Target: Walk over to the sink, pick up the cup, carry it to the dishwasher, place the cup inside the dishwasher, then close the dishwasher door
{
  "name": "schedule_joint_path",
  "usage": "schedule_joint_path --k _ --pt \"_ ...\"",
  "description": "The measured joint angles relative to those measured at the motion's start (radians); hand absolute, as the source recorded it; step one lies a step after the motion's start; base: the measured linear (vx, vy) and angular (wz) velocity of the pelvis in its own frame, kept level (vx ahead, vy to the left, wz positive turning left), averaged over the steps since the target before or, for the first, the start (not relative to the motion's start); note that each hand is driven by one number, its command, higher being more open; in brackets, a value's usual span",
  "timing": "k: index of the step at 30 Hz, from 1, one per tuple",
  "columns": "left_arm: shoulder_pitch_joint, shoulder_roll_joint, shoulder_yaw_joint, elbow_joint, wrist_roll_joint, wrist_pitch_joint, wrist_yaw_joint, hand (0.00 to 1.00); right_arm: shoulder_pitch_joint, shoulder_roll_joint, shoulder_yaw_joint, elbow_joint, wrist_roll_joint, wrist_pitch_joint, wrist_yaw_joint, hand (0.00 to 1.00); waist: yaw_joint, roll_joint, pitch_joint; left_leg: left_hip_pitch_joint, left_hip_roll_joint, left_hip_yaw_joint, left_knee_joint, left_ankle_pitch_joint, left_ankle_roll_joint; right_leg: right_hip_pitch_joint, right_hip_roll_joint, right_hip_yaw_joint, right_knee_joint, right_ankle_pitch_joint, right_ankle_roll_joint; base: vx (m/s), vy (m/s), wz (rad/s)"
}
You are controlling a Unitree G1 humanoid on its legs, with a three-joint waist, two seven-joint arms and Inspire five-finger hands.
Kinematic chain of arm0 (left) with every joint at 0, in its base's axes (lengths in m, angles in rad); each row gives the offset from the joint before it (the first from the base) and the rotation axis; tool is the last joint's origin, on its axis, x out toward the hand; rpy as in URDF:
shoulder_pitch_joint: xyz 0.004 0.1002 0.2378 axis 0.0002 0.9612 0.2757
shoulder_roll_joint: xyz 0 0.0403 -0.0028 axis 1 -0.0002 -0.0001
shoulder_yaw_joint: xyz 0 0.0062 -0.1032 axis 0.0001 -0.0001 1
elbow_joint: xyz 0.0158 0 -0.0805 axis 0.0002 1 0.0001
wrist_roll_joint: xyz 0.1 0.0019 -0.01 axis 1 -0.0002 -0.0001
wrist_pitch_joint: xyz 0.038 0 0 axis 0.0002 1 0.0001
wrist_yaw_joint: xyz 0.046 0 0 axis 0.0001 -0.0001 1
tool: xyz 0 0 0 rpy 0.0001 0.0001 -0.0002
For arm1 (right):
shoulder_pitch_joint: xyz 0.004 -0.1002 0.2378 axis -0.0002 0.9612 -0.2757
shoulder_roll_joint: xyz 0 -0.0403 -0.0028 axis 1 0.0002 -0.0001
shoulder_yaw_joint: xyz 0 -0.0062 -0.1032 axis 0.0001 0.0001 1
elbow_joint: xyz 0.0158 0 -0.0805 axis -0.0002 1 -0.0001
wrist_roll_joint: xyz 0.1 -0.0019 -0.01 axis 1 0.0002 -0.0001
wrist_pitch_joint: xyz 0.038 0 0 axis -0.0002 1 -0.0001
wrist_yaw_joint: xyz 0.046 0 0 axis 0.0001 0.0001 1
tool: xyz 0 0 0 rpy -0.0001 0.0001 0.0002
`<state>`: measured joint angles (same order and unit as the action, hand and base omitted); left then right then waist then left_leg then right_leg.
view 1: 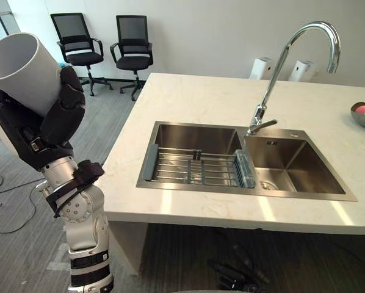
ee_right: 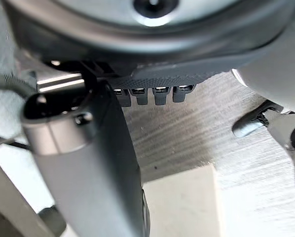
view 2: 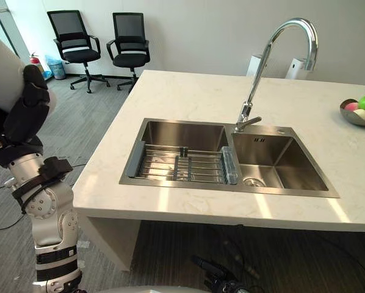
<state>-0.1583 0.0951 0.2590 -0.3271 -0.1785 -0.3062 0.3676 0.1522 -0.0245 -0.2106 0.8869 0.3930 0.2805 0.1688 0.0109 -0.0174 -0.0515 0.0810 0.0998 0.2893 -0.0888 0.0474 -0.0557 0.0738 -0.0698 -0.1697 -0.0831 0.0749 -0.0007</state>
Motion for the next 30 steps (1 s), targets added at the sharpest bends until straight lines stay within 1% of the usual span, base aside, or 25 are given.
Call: schedule_joint_path --k 4,5,8,9,11,12,14,15,16,17,18,19,20,21,22,23,24,25,26,27,28,29,30 --pt "0.008 -0.001 -0.009 -0.021 -0.001 0.001 -0.001 0.00 0.003 0.008 -0.033 -0.001 0.002 -0.005 -0.003 1.00 -0.002 0.002 -0.001 0.003 0.000 0.006 0.003 0.004 0.005 -0.001 0.001 0.002 0.001 -0.001 0.001 0.01 -0.008 -0.03" --pt "0.024 -0.026 -0.031 -0.073 -0.038 -0.005 -0.018 0.00 0.018 0.010 -0.038 -0.001 0.019 -0.023 -0.017 1.00 -0.004 0.025 -0.019 0.015 0.002 0.019 0.003 -0.004 -0.001 0.000 0.002 0.019 0.008 -0.008 0.000 0.00 0.000 0.00" --pt "0.024 -0.026 -0.031 -0.073 -0.038 -0.005 -0.018 0.00 0.019 0.010 -0.038 -0.001 0.019 -0.023 -0.017 1.00 -0.005 0.025 -0.019 0.015 0.002 0.019 0.003 -0.006 -0.003 0.000 0.002 0.020 0.008 -0.008 0.000 0.00 0.000 -0.02" --pt "0.024 -0.027 -0.029 -0.073 -0.038 -0.005 -0.018 0.00 0.024 0.010 -0.037 -0.007 0.019 -0.025 -0.017 1.00 -0.007 0.025 -0.019 0.021 0.003 0.026 0.004 -0.014 -0.007 -0.003 0.009 0.029 0.007 -0.010 0.002 0.00 0.000 -0.18" --pt "0.030 -0.037 -0.018 -0.073 -0.039 -0.007 -0.016 0.00 0.059 0.009 -0.027 -0.025 0.027 -0.041 -0.014 1.00 0.002 0.030 -0.037 0.043 0.011 0.072 0.005 -0.031 -0.015 -0.003 0.018 0.063 0.006 -0.019 0.003 0.01 -0.015 -0.54" --pt "0.041 -0.040 -0.020 -0.073 -0.039 -0.008 -0.015 0.00 0.079 0.007 -0.022 -0.037 0.043 -0.052 -0.012 1.00 -0.007 0.034 -0.060 0.042 0.015 0.081 0.005 -0.040 -0.016 -0.002 0.016 0.062 -0.001 -0.022 0.001 0.03 -0.025 -0.44" --pt "0.054 -0.041 -0.036 -0.070 -0.037 -0.009 -0.016 0.00 0.092 0.007 -0.019 -0.045 0.054 -0.067 -0.006 1.00 -0.025 0.037 -0.077 0.040 0.016 0.074 0.003 -0.044 -0.019 -0.001 0.016 0.051 0.000 -0.031 0.000 0.05 -0.028 0.02" --pt "0.064 -0.044 -0.047 -0.067 -0.036 -0.012 -0.016 0.00 0.094 0.007 -0.018 -0.044 0.053 -0.071 0.000 1.00 -0.027 0.040 -0.081 0.038 0.017 0.068 0.005 -0.044 -0.020 0.000 0.016 0.043 0.001 -0.035 0.003 0.09 -0.046 0.25" --pt "0.075 -0.057 -0.054 -0.059 -0.030 -0.015 -0.016 0.00 0.095 0.006 -0.018 -0.039 0.053 -0.078 0.008 1.00 -0.027 0.042 -0.085 0.030 0.018 0.050 0.008 -0.041 -0.018 0.002 0.015 0.024 0.008 -0.040 0.003 0.12 -0.056 0.52" --pt "0.080 -0.075 -0.053 -0.044 -0.027 -0.014 -0.015 0.00 0.093 0.006 -0.018 -0.034 0.047 -0.083 0.021 1.00 -0.026 0.037 -0.085 0.010 0.020 0.013 0.030 -0.038 -0.014 0.002 0.012 -0.006 0.028 -0.048 -0.004 0.10 -0.046 0.69" --pt "0.082 -0.082 -0.052 -0.034 -0.027 -0.014 -0.014 0.00 0.089 0.007 -0.019 -0.032 0.043 -0.084 0.029 1.00 -0.024 0.038 -0.079 -0.005 0.021 -0.012 0.044 -0.038 -0.014 0.001 0.010 -0.026 0.045 -0.057 -0.011 0.08 -0.048 1.18" --pt "0.098 -0.085 -0.048 -0.025 -0.026 -0.006 -0.006 0.00 0.064 0.003 -0.019 -0.027 0.017 -0.084 0.043 1.00 -0.014 0.033 -0.039 -0.040 0.021 -0.080 0.091 -0.039 -0.014 -0.007 -0.003 -0.076 0.114 -0.093 -0.024 0.02 -0.044 1.17" --pt "0.104 -0.085 -0.047 -0.025 -0.025 -0.005 -0.004 0.00 0.051 -0.005 -0.019 -0.021 0.005 -0.084 0.051 1.00 -0.007 0.030 -0.010 -0.058 0.019 -0.111 0.116 -0.039 -0.014 -0.009 -0.008 -0.095 0.145 -0.110 -0.030 -0.05 -0.072 2.01" --pt "0.120 -0.086 -0.046 -0.027 -0.016 -0.003 -0.005 0.00 0.018 -0.023 -0.022 -0.003 0.002 -0.082 0.074 1.00 0.008 0.037 0.042 -0.125 0.005 -0.209 0.167 -0.036 -0.018 -0.018 -0.011 -0.148 0.210 -0.153 -0.031 -0.09 -0.061 1.90" --pt "0.128 -0.085 -0.042 -0.028 -0.016 -0.002 -0.006 0.00 0.008 -0.032 -0.025 0.012 0.002 -0.081 0.083 1.00 0.009 0.040 0.052 -0.148 -0.001 -0.257 0.173 -0.031 -0.019 -0.018 -0.010 -0.173 0.220 -0.171 -0.032 -0.10 -0.071 2.41" --pt "0.139 -0.084 -0.029 -0.029 -0.017 -0.002 -0.009 0.00 -0.014 -0.046 -0.030 0.042 0.002 -0.080 0.096 1.00 0.014 0.045 0.065 -0.183 -0.013 -0.315 0.170 -0.013 -0.021 -0.014 -0.006 -0.212 0.228 -0.195 -0.044 -0.12 -0.071 2.26" --pt "0.157 -0.086 0.000 -0.028 -0.019 0.004 -0.006 0.00 -0.048 -0.061 -0.051 0.096 -0.005 -0.080 0.104 1.00 0.041 0.042 0.083 -0.195 -0.039 -0.325 0.094 0.087 -0.040 -0.012 -0.028 -0.302 0.241 -0.204 -0.062 -0.13 -0.056 2.23" --pt "0.159 -0.087 0.011 -0.028 -0.021 0.009 -0.005 0.00 -0.055 -0.064 -0.064 0.122 -0.006 -0.081 0.107 1.00 0.046 0.030 0.090 -0.189 -0.048 -0.269 0.054 0.095 -0.027 -0.009 -0.051 -0.357 0.237 -0.207 -0.071 -0.12 -0.027 2.35" --pt "0.159 -0.084 0.034 -0.033 -0.033 0.009 -0.004 0.00 -0.071 -0.086 -0.084 0.170 -0.012 -0.085 0.104 1.00 0.064 0.027 0.106 -0.217 -0.044 -0.052 0.177 0.003 0.092 0.004 -0.080 -0.466 0.237 -0.217 -0.082 -0.03 -0.001 2.23" --pt "0.159 -0.083 0.057 -0.035 -0.040 0.009 -0.004 0.00 -0.071 -0.104 -0.079 0.176 -0.015 -0.083 0.099 1.00 0.064 0.024 0.111 -0.217 -0.028 0.091 0.298 -0.065 0.136 0.030 -0.104 -0.539 0.242 -0.220 -0.079 0.04 0.005 2.77" --pt "0.159 -0.083 0.070 -0.037 -0.052 0.004 -0.008 0.00 -0.051 -0.128 -0.069 0.175 -0.013 -0.077 0.092 1.00 0.058 0.023 0.111 -0.184 0.016 0.274 0.416 -0.116 0.156 0.062 -0.130 -0.640 0.254 -0.223 -0.075 0.08 0.011 2.36" --pt "0.159 -0.084 0.065 -0.044 -0.064 0.004 -0.014 0.00 -0.039 -0.141 -0.067 0.174 -0.012 -0.075 0.089 1.00 0.056 0.030 0.107 -0.159 0.046 0.353 0.459 -0.128 0.163 0.075 -0.140 -0.692 0.270 -0.228 -0.071 0.08 0.062 2.73" --pt "0.158 -0.082 0.043 -0.074 -0.076 0.003 -0.034 0.00 -0.015 -0.158 -0.072 0.163 -0.011 -0.072 0.080 1.00 0.043 0.045 0.098 -0.128 0.071 0.440 0.470 -0.147 0.144 0.105 -0.160 -0.801 0.312 -0.245 -0.054 0.05 0.133 2.83"
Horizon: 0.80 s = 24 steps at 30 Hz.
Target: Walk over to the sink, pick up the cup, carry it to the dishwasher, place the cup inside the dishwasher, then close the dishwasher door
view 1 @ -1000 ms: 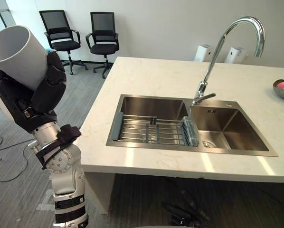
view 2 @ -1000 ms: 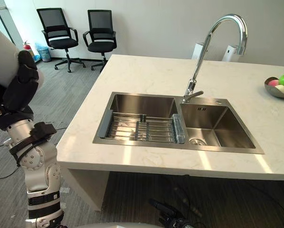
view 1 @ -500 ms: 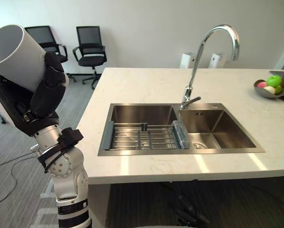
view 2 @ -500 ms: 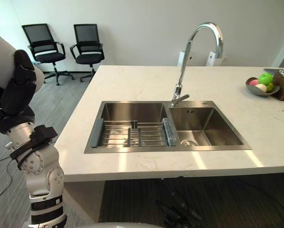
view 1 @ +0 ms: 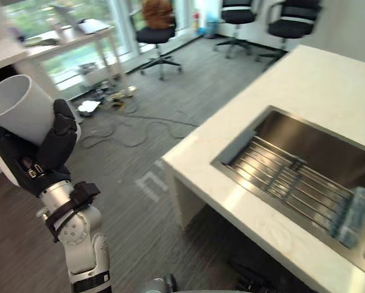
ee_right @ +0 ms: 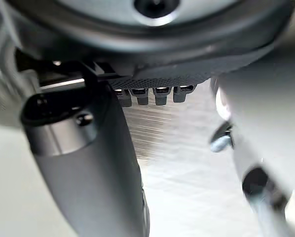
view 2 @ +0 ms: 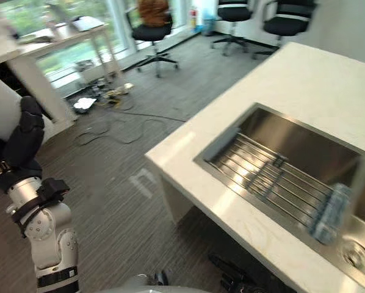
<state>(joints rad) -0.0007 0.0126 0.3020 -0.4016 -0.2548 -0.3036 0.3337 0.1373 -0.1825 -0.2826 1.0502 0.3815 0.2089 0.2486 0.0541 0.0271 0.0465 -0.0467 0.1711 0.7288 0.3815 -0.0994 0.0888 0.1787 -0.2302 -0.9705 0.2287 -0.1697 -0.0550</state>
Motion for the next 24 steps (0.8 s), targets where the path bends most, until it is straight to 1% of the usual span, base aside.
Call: schedule_joint_path --k 1,2,3,4,5,6,7,8,9,10,11,12,13,14,15,16,17,18,19,20,21,22,23,24 --pt "-0.008 0.004 -0.030 -0.030 -0.001 -0.010 -0.035 0.00 0.015 -0.005 -0.027 -0.005 0.007 0.004 -0.013 1.00 -0.013 0.014 -0.004 0.003 -0.026 0.039 -0.054 -0.014 -0.016 0.031 -0.019 -0.099 0.049 -0.014 0.021 0.04 0.181 2.86" --pt "-0.011 0.009 -0.049 -0.040 -0.001 -0.019 -0.056 0.00 0.028 -0.001 -0.039 -0.009 0.014 0.006 -0.019 1.00 -0.017 0.014 -0.004 0.014 -0.053 0.037 -0.105 -0.016 -0.018 0.047 -0.034 -0.145 0.084 -0.019 0.030 0.02 0.255 2.56" --pt "-0.012 0.016 -0.071 -0.062 -0.005 -0.030 -0.079 0.00 0.037 0.005 -0.061 -0.020 0.020 0.005 -0.024 1.00 -0.016 0.023 -0.009 0.053 -0.102 0.006 -0.230 -0.021 -0.027 0.062 -0.065 -0.215 0.179 -0.032 0.046 0.03 0.265 2.02" --pt "-0.009 0.032 -0.072 -0.072 -0.024 -0.045 -0.090 0.00 0.028 0.025 -0.065 -0.025 0.019 0.005 -0.038 1.00 -0.013 0.005 -0.009 0.082 -0.159 -0.044 -0.326 0.006 -0.030 0.074 -0.126 -0.245 0.279 -0.052 0.063 0.04 0.232 1.68" --pt "-0.007 0.032 -0.072 -0.073 -0.032 -0.047 -0.092 0.00 0.027 0.031 -0.063 -0.037 0.019 0.007 -0.037 1.00 -0.008 0.003 -0.012 0.090 -0.173 -0.068 -0.352 0.014 -0.024 0.077 -0.141 -0.245 0.311 -0.052 0.063 0.11 0.144 1.39" --pt "0.000 0.026 -0.077 -0.072 -0.055 -0.043 -0.092 0.00 0.018 0.042 -0.061 -0.067 0.019 0.010 -0.036 1.00 -0.003 0.004 -0.012 0.099 -0.197 -0.128 -0.368 0.018 -0.012 0.082 -0.181 -0.236 0.379 -0.047 0.049 0.11 0.059 1.07" --pt "0.000 0.022 -0.085 -0.072 -0.064 -0.037 -0.093 0.00 0.017 0.044 -0.059 -0.081 0.019 0.015 -0.037 1.00 -0.003 0.009 -0.009 0.100 -0.203 -0.158 -0.366 0.014 -0.005 0.077 -0.195 -0.222 0.412 -0.038 0.021 0.15 0.052 1.42" --pt "0.000 0.016 -0.111 -0.072 -0.072 -0.026 -0.097 0.00 0.019 0.044 -0.049 -0.110 0.019 0.023 -0.038 1.00 -0.007 0.018 -0.001 0.105 -0.214 -0.219 -0.359 0.006 0.007 0.033 -0.218 -0.132 0.502 -0.063 -0.083 0.11 0.028 1.18" --pt "0.000 0.013 -0.130 -0.071 -0.076 -0.024 -0.098 0.00 0.020 0.042 -0.043 -0.132 0.021 0.026 -0.039 1.00 -0.015 0.022 0.003 0.106 -0.214 -0.257 -0.351 0.005 0.010 -0.008 -0.203 -0.032 0.527 -0.087 -0.109 0.14 0.015 1.80" --pt "0.000 0.010 -0.178 -0.065 -0.081 -0.019 -0.105 0.00 0.019 0.044 -0.024 -0.171 0.031 0.030 -0.045 1.00 -0.041 0.033 0.011 0.107 -0.201 -0.337 -0.331 0.006 0.013 -0.091 -0.109 0.205 0.514 -0.121 -0.063 0.16 -0.031 2.11" --pt "-0.001 0.009 -0.239 -0.043 -0.079 -0.020 -0.116 0.00 0.016 0.044 0.002 -0.174 0.039 0.031 -0.054 1.00 -0.052 0.041 0.014 0.113 -0.190 -0.420 -0.321 0.008 0.007 -0.159 -0.009 0.391 0.458 -0.151 0.009 0.18 -0.045 2.09" --pt "0.000 0.010 -0.264 -0.034 -0.078 -0.020 -0.120 0.00 0.014 0.043 0.018 -0.174 0.044 0.031 -0.056 1.00 -0.050 0.037 0.012 0.116 -0.189 -0.448 -0.323 0.009 0.003 -0.191 0.021 0.452 0.421 -0.156 0.032 0.20 -0.059 1.65" --pt "0.002 0.009 -0.290 -0.020 -0.076 -0.020 -0.123 0.00 0.001 0.043 0.039 -0.173 0.049 0.035 -0.058 1.00 -0.045 0.033 0.012 0.118 -0.193 -0.488 -0.327 0.008 0.000 -0.255 0.051 0.549 0.352 -0.153 0.042 0.19 -0.060 1.01" --pt "0.005 0.006 -0.290 -0.012 -0.075 -0.019 -0.121 0.00 -0.022 0.038 0.061 -0.178 0.049 0.041 -0.057 1.00 -0.044 0.033 0.013 0.122 -0.197 -0.517 -0.337 -0.001 0.005 -0.344 0.093 0.680 0.290 -0.142 0.053 0.19 -0.076 0.80" --pt "0.005 0.006 -0.290 -0.008 -0.074 -0.018 -0.121 0.00 -0.030 0.043 0.061 -0.188 0.051 0.045 -0.053 1.00 -0.046 0.033 0.014 0.126 -0.197 -0.532 -0.340 -0.003 0.004 -0.380 0.120 0.748 0.255 -0.127 0.058 0.22 -0.171 0.71" --pt "0.002 0.006 -0.308 0.008 -0.068 -0.015 -0.122 0.00 -0.037 0.056 0.069 -0.217 0.060 0.055 -0.049 1.00 -0.060 0.034 0.014 0.132 -0.187 -0.575 -0.341 -0.007 -0.004 -0.432 0.184 0.901 0.163 -0.067 0.069 0.25 -0.234 1.09" --pt "0.001 0.007 -0.350 0.029 -0.068 -0.013 -0.135 0.00 -0.037 0.068 0.084 -0.237 0.068 0.064 -0.049 1.00 -0.081 0.032 0.015 0.138 -0.182 -0.638 -0.340 -0.016 -0.018 -0.449 0.226 1.035 0.062 0.014 0.099 0.26 -0.258 1.33" --pt "0.000 0.007 -0.376 0.041 -0.068 -0.012 -0.145 0.00 -0.036 0.072 0.088 -0.244 0.069 0.064 -0.050 1.00 -0.090 0.028 0.016 0.145 -0.183 -0.666 -0.340 -0.020 -0.026 -0.452 0.232 1.083 0.021 0.047 0.117 0.27 -0.266 1.55" --pt "0.000 0.010 -0.439 0.053 -0.068 -0.004 -0.152 0.00 -0.034 0.074 0.095 -0.251 0.068 0.066 -0.049 1.00 -0.096 0.007 0.020 0.167 -0.192 -0.718 -0.335 -0.031 -0.042 -0.454 0.221 1.135 -0.027 0.090 0.165 0.32 -0.311 1.43" --pt "0.002 0.013 -0.496 0.066 -0.068 0.006 -0.170 0.00 -0.023 0.073 0.096 -0.253 0.068 0.069 -0.047 1.00 -0.093 0.001 0.025 0.188 -0.189 -0.764 -0.321 -0.054 -0.063 -0.439 0.212 1.120 0.008 0.148 0.166 0.35 -0.328 1.33" --pt "0.001 0.016 -0.523 0.066 -0.069 0.013 -0.183 0.00 -0.018 0.069 0.096 -0.256 0.069 0.071 -0.045 1.00 -0.093 0.006 0.021 0.190 -0.183 -0.784 -0.313 -0.062 -0.072 -0.440 0.215 1.107 0.034 0.154 0.160 0.38 -0.320 1.17" --pt "-0.012 0.015 -0.564 0.064 -0.069 0.019 -0.217 0.00 -0.013 0.067 0.096 -0.260 0.069 0.072 -0.042 1.00 -0.092 0.011 0.019 0.189 -0.174 -0.808 -0.290 -0.075 -0.092 -0.448 0.217 1.073 0.088 0.157 0.125 0.35 -0.277 0.91" --pt "-0.026 0.015 -0.587 0.064 -0.069 0.028 -0.243 0.00 -0.013 0.067 0.095 -0.265 0.068 0.072 -0.040 1.00 -0.092 0.014 0.017 0.189 -0.160 -0.810 -0.279 -0.082 -0.103 -0.450 0.221 1.044 0.121 0.136 0.082 0.33 -0.259 0.87" --pt "-0.045 0.015 -0.603 0.064 -0.069 0.041 -0.267 0.00 -0.011 0.068 0.094 -0.266 0.068 0.072 -0.038 1.00 -0.092 0.014 0.017 0.189 -0.146 -0.815 -0.271 -0.086 -0.109 -0.447 0.225 1.017 0.143 0.117 0.063 0.30 -0.228 0.69"
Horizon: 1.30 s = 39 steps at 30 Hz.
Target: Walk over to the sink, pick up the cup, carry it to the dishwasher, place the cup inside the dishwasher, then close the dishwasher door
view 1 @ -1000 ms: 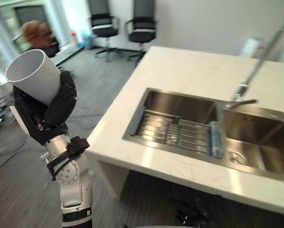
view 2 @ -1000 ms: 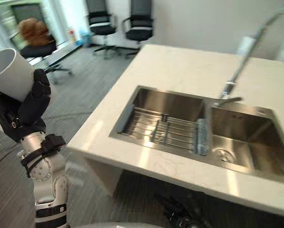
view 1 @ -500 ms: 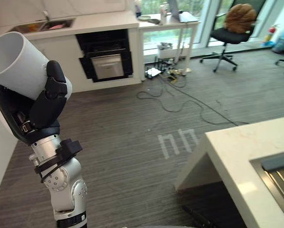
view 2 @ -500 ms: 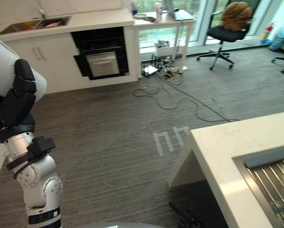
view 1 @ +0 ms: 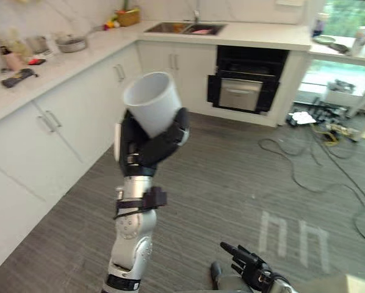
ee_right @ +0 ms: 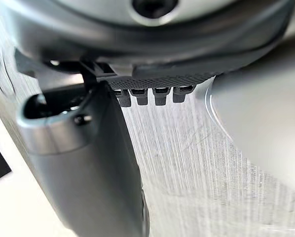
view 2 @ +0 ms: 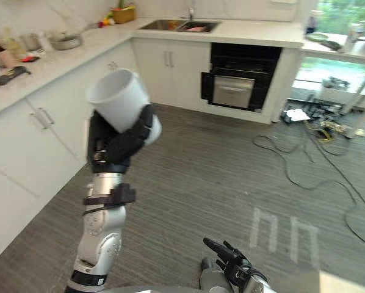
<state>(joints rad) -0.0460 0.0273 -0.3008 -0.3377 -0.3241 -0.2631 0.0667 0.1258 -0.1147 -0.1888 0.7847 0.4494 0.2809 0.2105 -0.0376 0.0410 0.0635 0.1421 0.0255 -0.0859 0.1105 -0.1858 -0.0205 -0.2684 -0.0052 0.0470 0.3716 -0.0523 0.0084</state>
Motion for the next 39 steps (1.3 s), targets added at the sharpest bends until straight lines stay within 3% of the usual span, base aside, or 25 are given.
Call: schedule_joint_path --k 1,5,6,12,15,18,20,22,24,26,28,30,31,32,33,34,35,37,39 --pt "-0.028 -0.002 -0.017 0.000 -0.004 0.012 -0.026 0.00 0.004 0.001 0.000 -0.002 -0.001 0.001 0.001 1.00 -0.001 0.001 -0.002 0.004 0.017 -0.001 0.004 -0.003 -0.005 0.005 0.005 -0.028 0.023 -0.029 -0.019 0.22 -0.171 0.53" --pt "-0.068 -0.013 -0.046 0.000 -0.014 0.019 -0.069 0.00 0.028 0.009 0.000 -0.029 0.002 -0.003 -0.006 1.00 0.003 -0.002 -0.007 0.026 0.035 0.006 -0.003 -0.004 -0.006 0.005 0.013 -0.055 0.085 -0.102 -0.040 0.21 -0.153 0.21" --pt "-0.150 -0.004 -0.150 0.000 -0.012 0.041 -0.114 0.00 0.126 0.093 -0.040 -0.106 0.077 -0.024 -0.038 1.00 -0.031 -0.070 -0.115 -0.044 0.040 0.033 0.114 -0.126 -0.037 -0.047 0.015 -0.040 0.162 -0.132 -0.021 0.07 -0.039 0.00" --pt "-0.149 -0.004 -0.136 0.000 -0.012 0.041 -0.116 0.00 0.128 0.092 -0.040 -0.088 0.077 -0.037 -0.029 1.00 -0.028 -0.071 -0.117 -0.049 0.043 0.041 0.115 -0.123 -0.040 -0.047 0.015 -0.045 0.145 -0.129 -0.021 0.00 0.000 0.01" --pt "-0.116 -0.012 -0.051 0.001 -0.013 0.034 -0.107 0.00 0.130 0.096 -0.040 -0.027 0.062 -0.131 0.030 1.00 -0.027 -0.068 -0.121 -0.049 0.060 0.117 0.115 -0.096 -0.048 -0.022 0.014 -0.055 0.095 -0.101 -0.022 0.00 0.014 0.08" --pt "-0.031 -0.029 0.103 0.015 -0.029 0.002 -0.058 0.00 0.135 0.097 -0.042 0.051 0.013 -0.251 0.091 1.00 -0.017 -0.066 -0.121 -0.040 0.078 0.219 0.114 -0.048 -0.051 0.049 0.015 -0.072 -0.021 -0.043 -0.023 -0.03 0.017 0.19" --pt "0.033 -0.053 0.233 0.051 -0.055 -0.032 0.005 0.00 0.153 0.090 -0.050 0.105 -0.034 -0.354 0.148 1.00 0.002 -0.062 -0.117 -0.033 0.103 0.289 0.104 -0.025 -0.051 0.115 0.017 -0.121 -0.127 -0.013 -0.029 -0.08 0.010 0.46" --pt "0.074 -0.058 0.315 0.073 -0.082 -0.048 0.058 0.00 0.160 0.091 -0.056 0.149 -0.065 -0.419 0.186 1.00 0.012 -0.061 -0.115 -0.023 0.119 0.316 0.101 -0.024 -0.051 0.153 0.026 -0.142 -0.187 0.014 -0.033 -0.08 -0.014 0.32" --pt "0.126 -0.062 0.393 0.075 -0.116 -0.084 0.138 0.00 0.168 0.078 -0.061 0.208 -0.091 -0.489 0.240 1.00 0.049 -0.059 -0.112 -0.015 0.130 0.344 0.077 -0.023 -0.051 0.178 0.039 -0.157 -0.238 0.041 -0.034 -0.05 -0.027 0.19" --pt "0.147 -0.061 0.416 0.075 -0.128 -0.104 0.168 0.00 0.163 0.071 -0.069 0.234 -0.095 -0.497 0.254 1.00 0.059 -0.060 -0.107 -0.013 0.130 0.343 0.068 -0.022 -0.054 0.178 0.039 -0.160 -0.237 0.043 -0.033 -0.05 -0.005 0.10" --pt "0.157 -0.059 0.435 0.074 -0.129 -0.118 0.179 0.00 0.159 0.059 -0.068 0.243 -0.098 -0.499 0.267 1.00 0.061 -0.052 -0.102 -0.027 0.143 0.355 0.098 -0.061 -0.044 0.175 0.049 -0.159 -0.197 0.039 -0.029 -0.05 -0.014 -0.19" --pt "0.184 -0.051 0.441 0.050 -0.129 -0.127 0.179 0.00 0.150 0.039 -0.044 0.233 -0.103 -0.484 0.283 1.00 0.066 -0.039 -0.092 -0.015 0.163 0.400 0.172 -0.100 -0.067 0.158 0.062 -0.170 -0.027 -0.087 -0.039 0.07 -0.053 -0.44" --pt "0.184 -0.049 0.435 0.042 -0.129 -0.129 0.178 0.00 0.151 0.036 -0.039 0.231 -0.103 -0.481 0.286 1.00 0.062 -0.037 -0.086 -0.039 0.169 0.401 0.246 -0.121 -0.067 0.166 0.064 -0.167 -0.021 -0.124 -0.065 0.10 -0.056 0.08" --pt "0.189 -0.047 0.410 0.042 -0.129 -0.128 0.177 0.00 0.139 0.029 -0.040 0.238 -0.103 -0.473 0.283 1.00 0.037 -0.025 -0.064 -0.146 0.214 0.400 0.475 -0.124 -0.026 0.172 0.058 -0.191 -0.014 -0.141 -0.073 0.03 -0.060 0.31" --pt "0.195 -0.047 0.400 0.043 -0.129 -0.125 0.175 0.00 0.141 0.027 -0.040 0.237 -0.103 -0.470 0.283 1.00 0.035 -0.024 -0.059 -0.195 0.231 0.402 0.571 -0.095 0.022 0.179 0.055 -0.195 -0.022 -0.141 -0.074 0.05 -0.062 0.37" --pt "0.205 -0.061 0.378 0.044 -0.129 -0.124 0.166 0.00 0.146 0.021 -0.040 0.235 -0.102 -0.465 0.284 1.00 0.040 -0.017 -0.047 -0.258 0.259 0.401 0.704 -0.014 0.060 0.217 0.055 -0.197 -0.061 -0.139 -0.080 0.12 -0.054 0.26" --pt "0.206 -0.072 0.362 0.045 -0.129 -0.124 0.155 0.00 0.151 0.020 -0.041 0.229 -0.099 -0.461 0.284 1.00 0.044 -0.020 -0.030 -0.301 0.278 0.400 0.785 -0.003 0.046 0.256 0.054 -0.202 -0.096 -0.135 -0.087 0.15 -0.032 0.27" --pt "0.206 -0.076 0.362 0.062 -0.129 -0.123 0.109 0.00 0.149 0.006 -0.041 0.229 -0.099 -0.451 0.286 1.00 0.045 -0.006 -0.010 -0.342 0.259 0.404 0.751 -0.059 0.035 0.302 0.047 -0.204 -0.131 -0.130 -0.098 0.19 0.009 0.23" --pt "0.215 -0.069 0.365 0.080 -0.128 -0.121 0.081 0.00 0.141 0.002 -0.040 0.236 -0.101 -0.444 0.293 1.00 0.052 -0.014 0.005 -0.374 0.197 0.414 0.575 -0.074 0.022 0.342 0.019 -0.196 -0.173 -0.132 -0.094 0.23 0.030 -0.03"
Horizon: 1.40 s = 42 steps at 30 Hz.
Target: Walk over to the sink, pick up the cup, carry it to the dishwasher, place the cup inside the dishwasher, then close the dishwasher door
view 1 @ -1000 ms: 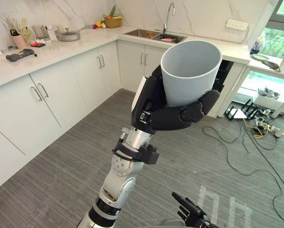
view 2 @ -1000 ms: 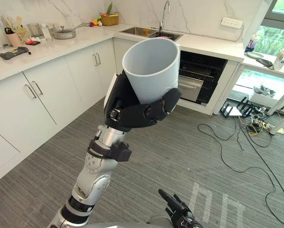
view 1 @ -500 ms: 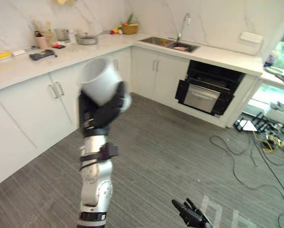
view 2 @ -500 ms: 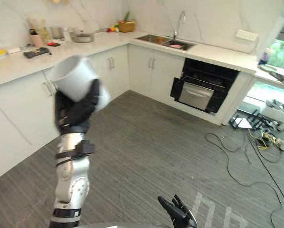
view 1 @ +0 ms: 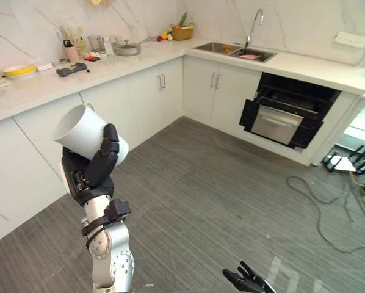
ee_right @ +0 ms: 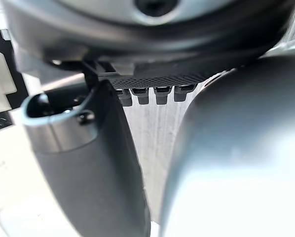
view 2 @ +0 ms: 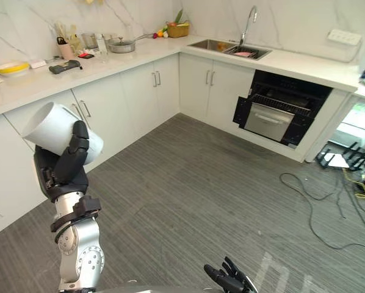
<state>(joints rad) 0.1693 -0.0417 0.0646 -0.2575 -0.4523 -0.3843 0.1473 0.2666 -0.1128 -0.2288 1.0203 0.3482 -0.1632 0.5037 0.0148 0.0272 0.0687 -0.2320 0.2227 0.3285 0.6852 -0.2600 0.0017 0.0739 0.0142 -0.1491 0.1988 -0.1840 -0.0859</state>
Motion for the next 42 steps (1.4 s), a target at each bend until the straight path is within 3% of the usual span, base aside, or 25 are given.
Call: schedule_joint_path --k 2,5,6,7,9,10,11,13,14,15,16,17,18,22,24,26,27,28,29,32,34,35,36,39,42 --pt "0.039 -0.007 0.010 -0.001 0.001 0.002 -0.009 0.00 -0.018 -0.006 0.002 0.000 -0.001 0.001 0.014 1.00 0.013 -0.005 0.017 -0.024 -0.055 -0.022 -0.338 0.094 -0.031 0.039 -0.029 0.041 -0.024 -0.018 0.024 0.29 0.077 -0.45" --pt "0.097 -0.010 0.006 -0.002 0.000 0.003 -0.037 0.00 -0.018 -0.010 0.018 -0.008 -0.001 0.000 0.015 1.00 0.029 -0.002 0.018 -0.065 -0.021 -0.082 -0.546 0.192 -0.114 0.085 -0.031 0.100 0.019 -0.099 0.071 0.39 0.178 -0.61" --pt "0.104 -0.010 0.005 -0.001 0.000 0.003 -0.041 0.00 -0.018 -0.010 0.019 -0.010 -0.001 0.000 0.015 1.00 0.028 -0.002 0.017 -0.073 -0.014 -0.091 -0.550 0.198 -0.118 0.097 -0.032 0.109 0.038 -0.123 0.086 0.48 0.269 -0.51" --pt "0.110 -0.006 0.005 0.007 -0.005 0.000 -0.051 0.00 -0.019 0.001 0.018 -0.009 -0.003 0.001 0.012 1.00 0.035 -0.026 0.015 -0.074 -0.022 -0.104 -0.498 0.296 -0.106 0.117 -0.062 0.131 0.067 -0.173 0.106 0.53 0.309 -0.57" --pt "0.109 0.004 0.009 0.036 -0.033 -0.004 -0.069 0.00 -0.025 0.022 -0.002 0.013 -0.029 -0.001 0.016 1.00 0.044 -0.072 -0.009 -0.073 -0.088 -0.125 -0.424 0.324 -0.079 0.137 -0.125 0.169 0.085 -0.192 0.131 0.55 0.297 -0.55" --pt "0.106 0.004 0.008 0.048 -0.045 -0.003 -0.071 0.00 -0.029 0.026 -0.013 0.021 -0.040 -0.003 0.018 1.00 0.043 -0.073 -0.013 -0.072 -0.109 -0.142 -0.386 0.343 -0.034 0.135 -0.141 0.182 0.129 -0.185 0.143 0.56 0.288 -0.01" --pt "0.081 0.024 0.003 0.083 -0.062 0.006 -0.087 0.00 -0.020 0.040 -0.050 0.046 -0.045 -0.003 0.021 1.00 0.024 -0.098 -0.030 -0.071 -0.150 -0.139 -0.306 0.264 -0.010 0.133 -0.181 0.183 0.215 -0.157 0.163 0.69 0.359 0.24" --pt "0.045 0.026 -0.012 0.092 -0.068 0.028 -0.108 0.00 -0.019 0.040 -0.092 0.081 -0.060 -0.004 0.020 1.00 0.017 -0.102 -0.035 -0.054 -0.174 -0.144 -0.254 0.190 0.006 0.106 -0.200 0.186 0.342 -0.091 0.208 0.62 0.331 0.29" --pt "0.010 0.035 -0.015 0.092 -0.068 0.036 -0.119 0.00 -0.019 0.047 -0.137 0.096 -0.065 -0.013 0.020 1.00 0.018 -0.109 -0.035 -0.001 -0.204 -0.134 -0.277 0.141 0.015 0.025 -0.229 0.194 0.527 0.047 0.247 0.42 0.239 0.00" --pt "0.001 0.044 -0.014 0.092 -0.067 0.041 -0.120 0.00 -0.019 0.052 -0.157 0.096 -0.065 -0.023 0.022 1.00 0.016 -0.111 -0.034 0.037 -0.221 -0.130 -0.312 0.130 0.022 -0.016 -0.248 0.188 0.608 0.139 0.247 0.49 0.285 -0.04" --pt "-0.003 0.050 -0.015 0.092 -0.067 0.044 -0.120 0.00 -0.018 0.054 -0.164 0.096 -0.065 -0.030 0.022 1.00 0.011 -0.111 -0.034 0.069 -0.231 -0.129 -0.341 0.130 0.023 -0.043 -0.259 0.181 0.656 0.208 0.232 0.46 0.228 -0.07" --pt "-0.006 0.076 -0.022 0.083 -0.050 0.051 -0.111 0.00 -0.012 0.058 -0.174 0.070 -0.063 -0.065 0.027 1.00 -0.025 -0.089 -0.024 0.213 -0.247 -0.134 -0.465 0.130 0.026 -0.168 -0.254 0.141 0.860 0.161 0.181 0.55 0.253 0.07" --pt "-0.014 0.087 -0.040 0.081 -0.036 0.051 -0.106 0.00 -0.001 0.061 -0.173 0.051 -0.063 -0.071 0.032 1.00 -0.042 -0.083 -0.026 0.259 -0.244 -0.147 -0.509 0.129 0.027 -0.223 -0.237 0.098 0.885 0.099 0.154 0.45 0.164 0.18" --pt "-0.061 0.099 -0.102 0.072 -0.019 0.069 -0.107 0.00 0.016 0.106 -0.175 -0.011 -0.054 -0.106 0.037 1.00 -0.064 -0.077 -0.016 0.398 -0.215 -0.148 -0.592 0.123 0.009 -0.400 -0.166 -0.049 0.642 -0.022 0.149 0.47 -0.004 0.09" --pt "-0.076 0.094 -0.118 0.073 -0.019 0.092 -0.112 0.00 0.019 0.135 -0.169 -0.030 -0.042 -0.111 0.019 1.00 -0.072 -0.066 -0.005 0.465 -0.174 -0.141 -0.591 0.099 -0.021 -0.396 -0.115 -0.102 0.378 0.004 0.130 0.57 -0.118 0.08" --pt "-0.094 0.092 -0.134 0.070 -0.020 0.096 -0.140 0.00 0.029 0.140 -0.119 -0.047 -0.003 -0.096 -0.025 1.00 -0.074 -0.070 -0.003 0.537 -0.142 -0.126 -0.559 0.006 -0.077 -0.383 -0.074 -0.063 0.061 0.181 0.121 0.67 -0.215 0.10" --pt "-0.093 0.093 -0.134 0.070 -0.020 0.097 -0.149 0.00 0.038 0.136 -0.102 -0.047 0.008 -0.091 -0.034 1.00 -0.073 -0.080 -0.007 0.560 -0.147 -0.126 -0.544 -0.025 -0.088 -0.380 -0.090 -0.053 0.030 0.235 0.117 0.67 -0.243 -0.11" --pt "-0.087 0.074 -0.134 0.086 -0.020 0.099 -0.154 0.00 0.030 0.116 -0.092 -0.042 0.022 -0.077 -0.051 1.00 -0.066 -0.040 0.000 0.614 -0.112 -0.119 -0.517 -0.079 -0.115 -0.375 -0.065 -0.079 0.116 0.298 0.029 0.73 -0.258 -0.18" --pt "-0.085 0.053 -0.138 0.095 -0.020 0.112 -0.154 0.00 0.015 0.078 -0.095 -0.051 0.029 -0.066 -0.056 1.00 -0.067 -0.005 0.000 0.614 -0.076 -0.099 -0.478 -0.071 -0.130 -0.378 -0.038 -0.085 0.163 0.235 0.017 0.55 -0.205 -0.19" --pt "-0.089 0.039 -0.182 0.095 -0.020 0.113 -0.168 0.00 -0.010 0.073 -0.096 -0.052 0.032 -0.056 -0.102 1.00 -0.067 -0.004 0.000 0.574 -0.036 -0.120 -0.342 0.018 -0.129 -0.358 -0.015 -0.106 0.204 0.137 -0.008 0.53 -0.273 -0.02" --pt "-0.089 0.020 -0.194 0.093 -0.020 0.116 -0.171 0.00 -0.014 0.074 -0.107 -0.053 0.033 -0.055 -0.113 1.00 -0.056 0.016 0.012 0.501 0.018 -0.140 -0.095 0.119 -0.147 -0.293 0.025 -0.110 0.196 0.075 -0.019 0.39 -0.186 -0.31" --pt "-0.083 0.000 -0.191 0.090 -0.021 0.116 -0.171 0.00 -0.011 0.070 -0.119 -0.054 0.033 -0.056 -0.123 1.00 -0.050 0.033 0.009 0.397 0.065 -0.176 0.109 0.302 -0.150 -0.235 0.056 -0.113 0.149 0.060 -0.020 0.43 -0.080 -0.50" --pt "-0.073 -0.001 -0.191 0.082 -0.021 0.119 -0.173 0.00 -0.001 0.071 -0.112 -0.060 0.032 -0.070 -0.128 1.00 -0.041 0.036 0.005 0.273 0.089 -0.208 0.308 0.400 -0.156 -0.173 0.080 -0.110 0.085 0.059 -0.021 0.35 -0.052 -0.49" --pt "-0.045 -0.005 -0.185 0.057 -0.020 0.123 -0.193 0.00 0.028 0.066 -0.108 -0.093 0.039 -0.101 -0.132 1.00 -0.021 0.028 0.011 0.033 0.079 -0.159 0.518 0.288 -0.106 -0.039 0.094 -0.052 -0.020 0.056 -0.032 0.48 -0.108 -0.45" --pt "-0.027 -0.005 -0.159 0.029 -0.021 0.120 -0.197 0.00 0.023 0.050 -0.101 -0.133 0.052 -0.119 -0.112 1.00 0.006 0.027 0.008 -0.029 0.078 -0.059 0.306 0.147 -0.065 0.044 0.095 0.014 -0.072 0.054 -0.029 0.42 -0.069 -0.70"
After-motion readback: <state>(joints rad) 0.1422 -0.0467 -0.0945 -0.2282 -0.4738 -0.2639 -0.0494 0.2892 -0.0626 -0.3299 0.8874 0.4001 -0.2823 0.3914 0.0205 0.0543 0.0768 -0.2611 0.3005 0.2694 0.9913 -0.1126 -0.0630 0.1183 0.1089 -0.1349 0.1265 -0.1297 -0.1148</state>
